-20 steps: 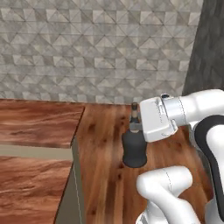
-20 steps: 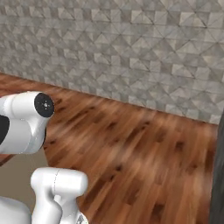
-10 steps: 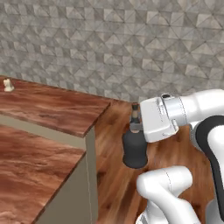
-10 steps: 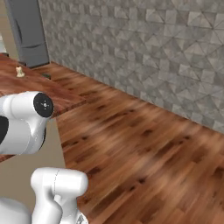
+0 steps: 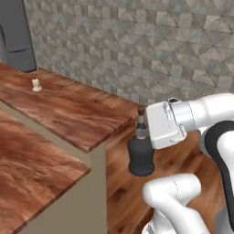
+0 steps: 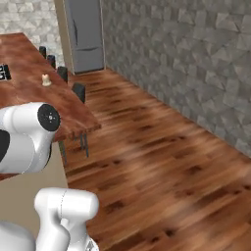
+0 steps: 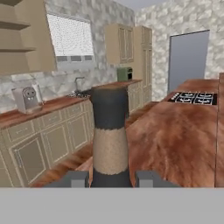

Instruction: Get the candle and the liquor from the cabinet and move them to the dining counter.

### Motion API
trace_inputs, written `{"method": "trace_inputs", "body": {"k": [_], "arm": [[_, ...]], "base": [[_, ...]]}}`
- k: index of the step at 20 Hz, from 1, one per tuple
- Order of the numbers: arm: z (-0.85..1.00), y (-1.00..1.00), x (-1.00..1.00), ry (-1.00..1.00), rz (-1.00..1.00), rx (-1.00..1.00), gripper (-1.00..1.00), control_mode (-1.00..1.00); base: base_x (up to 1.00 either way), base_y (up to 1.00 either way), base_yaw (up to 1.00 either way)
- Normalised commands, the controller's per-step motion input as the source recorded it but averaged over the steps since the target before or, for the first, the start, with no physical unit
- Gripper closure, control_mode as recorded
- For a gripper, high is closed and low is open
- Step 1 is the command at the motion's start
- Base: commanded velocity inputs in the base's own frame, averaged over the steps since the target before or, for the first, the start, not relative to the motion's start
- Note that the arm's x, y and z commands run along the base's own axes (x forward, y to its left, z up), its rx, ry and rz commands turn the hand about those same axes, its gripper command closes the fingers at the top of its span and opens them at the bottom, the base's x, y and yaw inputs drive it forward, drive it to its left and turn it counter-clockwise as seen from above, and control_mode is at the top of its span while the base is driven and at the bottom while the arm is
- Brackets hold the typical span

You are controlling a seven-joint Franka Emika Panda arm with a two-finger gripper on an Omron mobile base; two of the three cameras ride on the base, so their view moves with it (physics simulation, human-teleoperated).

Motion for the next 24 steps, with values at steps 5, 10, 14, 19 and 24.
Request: {"method": "trace_inputs", "body": {"k": [5, 10, 14, 19, 24], "arm": [[0.00, 0.00, 0.00, 0.00, 0.00, 0.00, 1.00, 1.00], [0.00, 0.00, 0.00, 0.00, 0.00, 0.00, 1.00, 1.00], [0.00, 0.00, 0.00, 0.00, 0.00, 0.00, 1.00, 1.00], [0.00, 0.00, 0.00, 0.00, 0.00, 0.00, 1.00, 1.00], [0.00, 0.00, 0.00, 0.00, 0.00, 0.00, 1.00, 1.00]], "base": [[0.49, -0.58, 0.45], [0.48, -0.58, 0.45], [0.51, -0.58, 0.44], [0.51, -0.60, 0.44], [0.59, -0.59, 0.42]]}}
